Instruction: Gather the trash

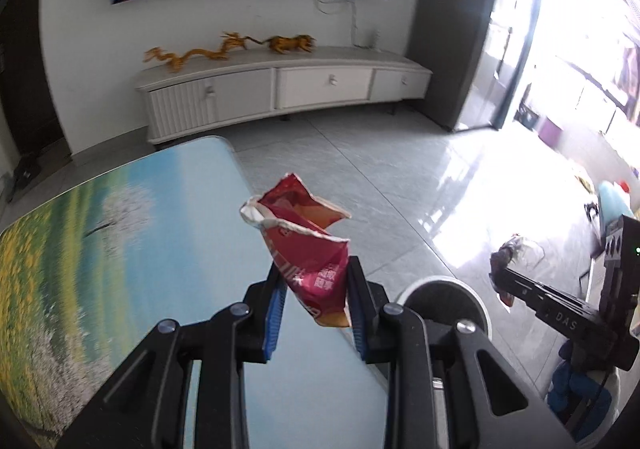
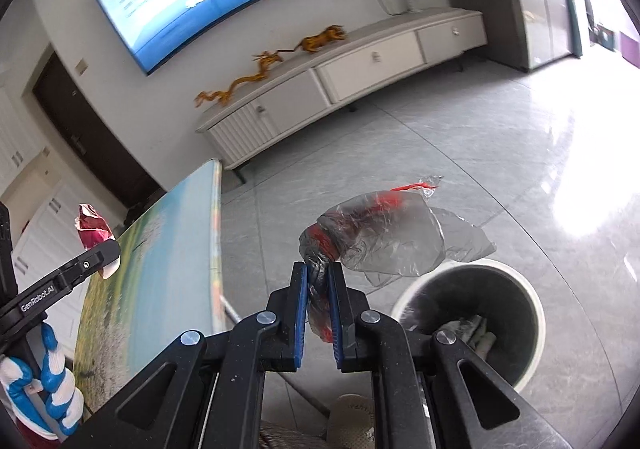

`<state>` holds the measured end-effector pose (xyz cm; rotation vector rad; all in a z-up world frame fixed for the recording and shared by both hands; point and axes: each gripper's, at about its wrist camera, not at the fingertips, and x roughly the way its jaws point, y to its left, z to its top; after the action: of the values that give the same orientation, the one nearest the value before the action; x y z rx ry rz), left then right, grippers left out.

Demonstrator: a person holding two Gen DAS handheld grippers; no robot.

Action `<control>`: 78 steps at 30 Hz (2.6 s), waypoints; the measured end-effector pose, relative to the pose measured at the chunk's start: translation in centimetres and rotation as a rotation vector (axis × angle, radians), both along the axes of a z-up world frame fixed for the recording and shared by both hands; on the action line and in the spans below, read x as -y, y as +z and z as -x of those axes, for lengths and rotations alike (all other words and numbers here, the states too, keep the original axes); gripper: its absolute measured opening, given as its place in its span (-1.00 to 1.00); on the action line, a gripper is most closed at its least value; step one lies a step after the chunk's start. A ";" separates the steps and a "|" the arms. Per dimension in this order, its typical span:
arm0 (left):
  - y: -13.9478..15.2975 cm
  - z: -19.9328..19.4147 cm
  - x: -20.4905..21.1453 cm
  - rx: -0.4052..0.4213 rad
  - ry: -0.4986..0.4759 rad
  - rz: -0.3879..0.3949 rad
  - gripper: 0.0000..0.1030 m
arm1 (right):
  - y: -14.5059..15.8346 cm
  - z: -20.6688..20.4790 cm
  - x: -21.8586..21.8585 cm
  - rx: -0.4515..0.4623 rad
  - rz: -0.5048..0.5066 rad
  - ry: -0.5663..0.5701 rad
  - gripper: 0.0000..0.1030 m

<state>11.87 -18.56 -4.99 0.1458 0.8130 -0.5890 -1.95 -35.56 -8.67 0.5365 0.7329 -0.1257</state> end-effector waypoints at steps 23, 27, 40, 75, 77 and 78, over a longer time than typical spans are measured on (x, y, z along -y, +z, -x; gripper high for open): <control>-11.4 1.9 20.4 -0.321 -0.345 -0.076 -0.26 | -14.0 2.3 11.1 -0.283 -0.190 -0.214 -0.68; -11.4 2.2 20.9 -0.342 -0.363 -0.031 0.07 | -14.0 3.4 11.5 -0.307 -0.159 -0.259 -0.32; -6.2 2.3 14.0 -0.139 -0.225 -0.014 0.17 | -9.4 2.5 8.8 -0.211 -0.095 -0.242 0.21; 1.6 7.0 -16.6 0.297 0.444 -0.043 0.69 | 4.4 -4.0 -17.7 0.121 0.260 0.099 1.00; 1.4 7.4 -16.9 0.294 0.445 -0.041 0.76 | 4.2 -3.9 -17.9 0.118 0.276 0.088 1.00; 1.3 7.7 -17.1 0.291 0.445 -0.036 0.77 | 4.1 -3.8 -18.0 0.117 0.279 0.083 1.00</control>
<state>4.19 -1.48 -3.68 0.0770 0.5476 -0.1272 1.88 -17.58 -4.58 0.2444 0.6101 -0.1162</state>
